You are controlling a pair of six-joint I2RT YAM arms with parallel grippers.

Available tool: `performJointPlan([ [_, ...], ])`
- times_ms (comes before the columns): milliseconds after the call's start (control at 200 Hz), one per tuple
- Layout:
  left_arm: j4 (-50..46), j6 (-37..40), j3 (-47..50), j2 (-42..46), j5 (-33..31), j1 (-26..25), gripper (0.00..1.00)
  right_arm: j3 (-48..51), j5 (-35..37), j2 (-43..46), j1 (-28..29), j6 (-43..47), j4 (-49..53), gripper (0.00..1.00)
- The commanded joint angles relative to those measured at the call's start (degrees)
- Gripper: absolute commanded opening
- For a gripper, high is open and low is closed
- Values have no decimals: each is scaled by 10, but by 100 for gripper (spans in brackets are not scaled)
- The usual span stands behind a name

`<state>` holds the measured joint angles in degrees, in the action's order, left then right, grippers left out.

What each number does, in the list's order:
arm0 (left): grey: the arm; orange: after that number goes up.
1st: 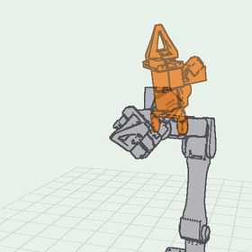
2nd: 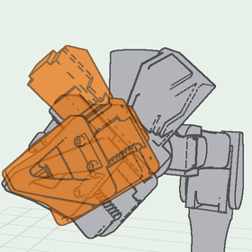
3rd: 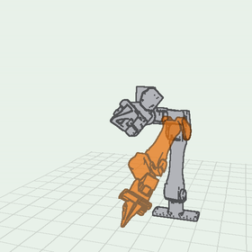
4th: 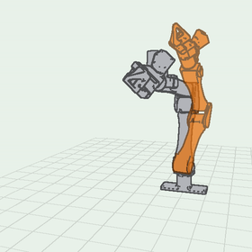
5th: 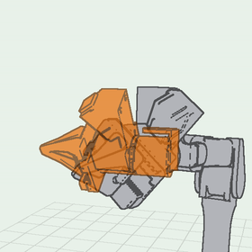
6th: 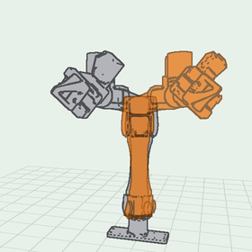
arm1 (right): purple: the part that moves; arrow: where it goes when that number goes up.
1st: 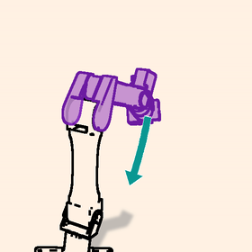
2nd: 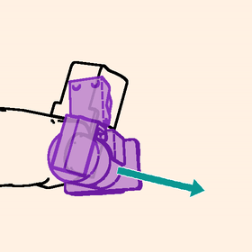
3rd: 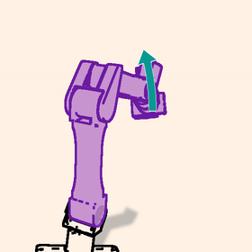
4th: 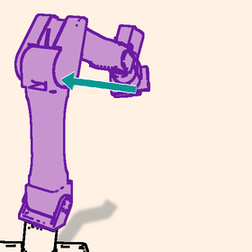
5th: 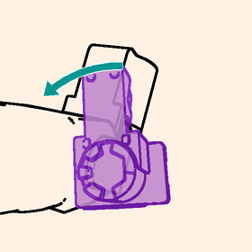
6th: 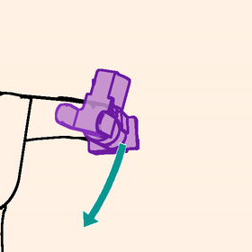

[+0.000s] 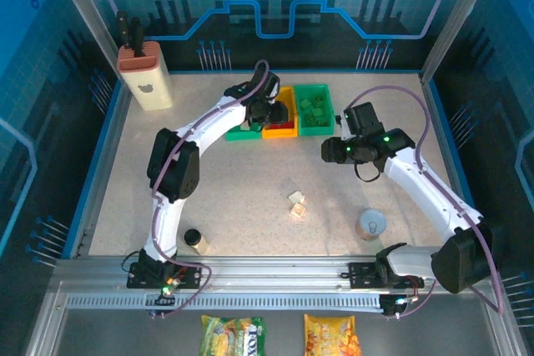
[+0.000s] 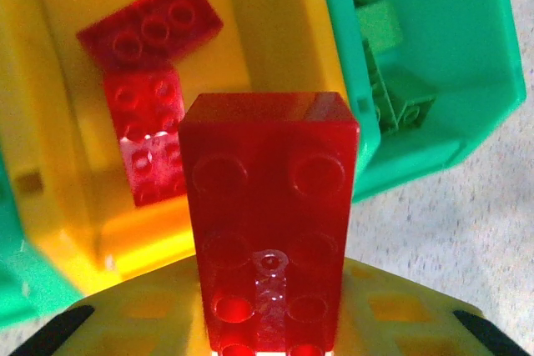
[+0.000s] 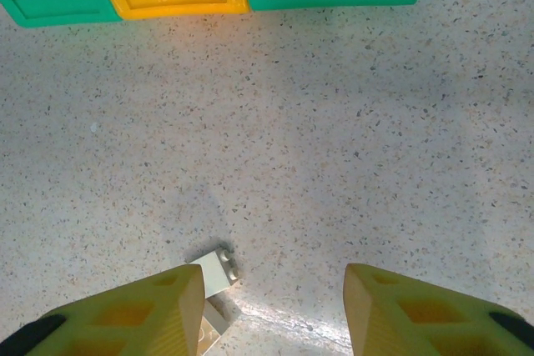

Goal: Sort the legos into containers by color
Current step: Place the lego in the container.

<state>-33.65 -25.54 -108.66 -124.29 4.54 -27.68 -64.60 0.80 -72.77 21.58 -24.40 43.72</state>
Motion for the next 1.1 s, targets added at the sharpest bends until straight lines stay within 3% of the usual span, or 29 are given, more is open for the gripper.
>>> performJointPlan([
  [0,40,-8,-41,-35,21,9,34,3,4,18,-8,-7,21,49],
  [465,60,-24,-133,-137,24,18,36,19,6,45,-8,-11,32,49],
  [925,64,-13,-133,-124,20,21,46,14,5,60,-8,-14,43,49],
  [1096,64,-8,-122,-100,22,20,45,15,5,66,-8,-15,44,49],
])
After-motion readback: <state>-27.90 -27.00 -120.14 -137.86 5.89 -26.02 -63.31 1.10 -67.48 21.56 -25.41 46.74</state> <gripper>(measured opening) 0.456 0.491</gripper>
